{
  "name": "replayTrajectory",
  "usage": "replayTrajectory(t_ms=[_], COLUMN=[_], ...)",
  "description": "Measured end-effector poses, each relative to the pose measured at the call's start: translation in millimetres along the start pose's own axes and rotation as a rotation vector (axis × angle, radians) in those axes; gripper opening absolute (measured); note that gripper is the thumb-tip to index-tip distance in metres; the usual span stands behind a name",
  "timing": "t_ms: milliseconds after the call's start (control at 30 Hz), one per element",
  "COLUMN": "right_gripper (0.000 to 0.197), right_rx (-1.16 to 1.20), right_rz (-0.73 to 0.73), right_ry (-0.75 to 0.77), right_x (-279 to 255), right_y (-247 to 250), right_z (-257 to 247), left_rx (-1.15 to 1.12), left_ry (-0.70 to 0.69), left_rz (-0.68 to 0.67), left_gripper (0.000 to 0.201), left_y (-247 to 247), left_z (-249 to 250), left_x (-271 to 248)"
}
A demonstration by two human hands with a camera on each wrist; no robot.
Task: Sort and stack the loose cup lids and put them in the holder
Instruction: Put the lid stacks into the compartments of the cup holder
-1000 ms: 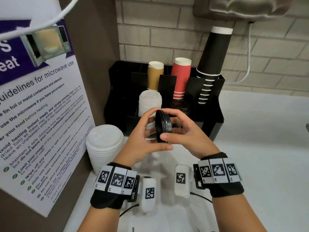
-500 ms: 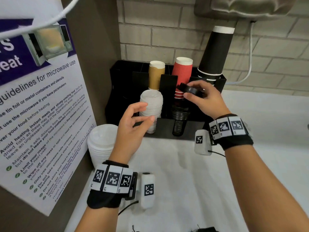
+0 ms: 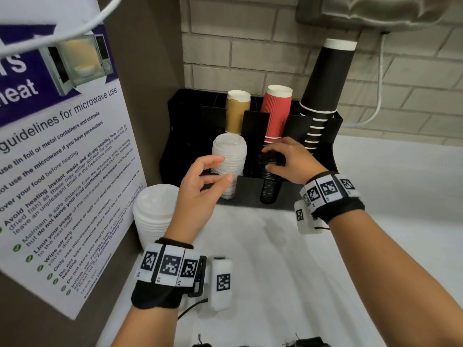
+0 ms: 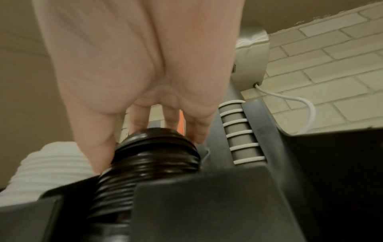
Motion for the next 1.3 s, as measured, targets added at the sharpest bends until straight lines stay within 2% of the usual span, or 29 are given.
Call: replayTrajectory(t_ms=[133,267,400,500,567,633,700,767,800,867,933,1033,1200,1300], right_gripper=[0.062,0.06,0.059,0.064,0.065,0.062,0.065,0.077,0.084,0.095,0.101,0.104,0.1,0.1], right_rx=[-0.259,-0.27,-0.375,-0.481,-0.381,-0.129,0.227,0.471,0.516,0.517,0.538,0.672,0.754,0.777], right_rz=[0.066,0.154,0.149,0.188,0.285,0.297,0.111,-0.219,-0.358,-0.495,-0.512,-0.49,-0.385,-0.336], right_ry=[-0.044,-0.012,-0.045,-0.055,0.012,0.118,0.114,0.015,-0.018,-0.016,0.001,-0.032,-0.03,-0.048], right_x=[-8.7,-12.3,-16.4,-21.3,-27.2,-33.5,-39.0,-50.2,-57.0,-67.2,-71.6,-72.8,-72.1,-72.8], right_y=[-4.7,-6.2,-7.5,-2.6,0.5,-5.7,-25.6,-55.6,-71.7,-98.0,-112.8,-122.2,-126.4,-118.0], right_z=[9.0,5.0,2.4,-10.5,-33.1,-61.1,-84.3,-105.0,-113.2,-125.1,-133.7,-141.1,-144.3,-129.6], left_rx=[0.012,0.024,0.068,0.212,0.378,0.517,0.635,0.748,0.807,0.926,1.006,1.011,0.934,0.842], left_ry=[-0.007,-0.028,-0.126,-0.225,-0.322,-0.345,-0.29,-0.238,-0.218,-0.161,-0.078,0.009,0.051,0.028], left_rz=[0.005,-0.002,-0.06,-0.073,-0.036,0.013,0.033,0.004,-0.02,-0.075,-0.13,-0.155,-0.169,-0.219], left_gripper=[0.029,0.029,0.028,0.025,0.021,0.02,0.021,0.021,0.02,0.018,0.021,0.027,0.026,0.02], left_y=[0.4,-1.6,-0.2,10.1,21.3,34.0,44.7,51.6,54.2,58.4,61.6,64.1,64.8,57.6], left_z=[2.0,5.7,19.9,31.0,37.7,40.9,40.4,38.3,36.9,31.8,24.9,18.5,18.7,23.3], left_x=[-0.6,-1.9,-2.1,1.7,5.6,10.8,15.8,18.6,19.1,19.0,17.5,16.2,17.5,14.0])
Point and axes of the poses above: each hand's wrist, its own x-axis towards the middle knuckle, its own y-axis out of the back of the hand, z = x × y, the point moved 5 cm from there along x, towards the middle knuckle, and after that the axes turned 13 degrees about z, right-handed, at the moved point
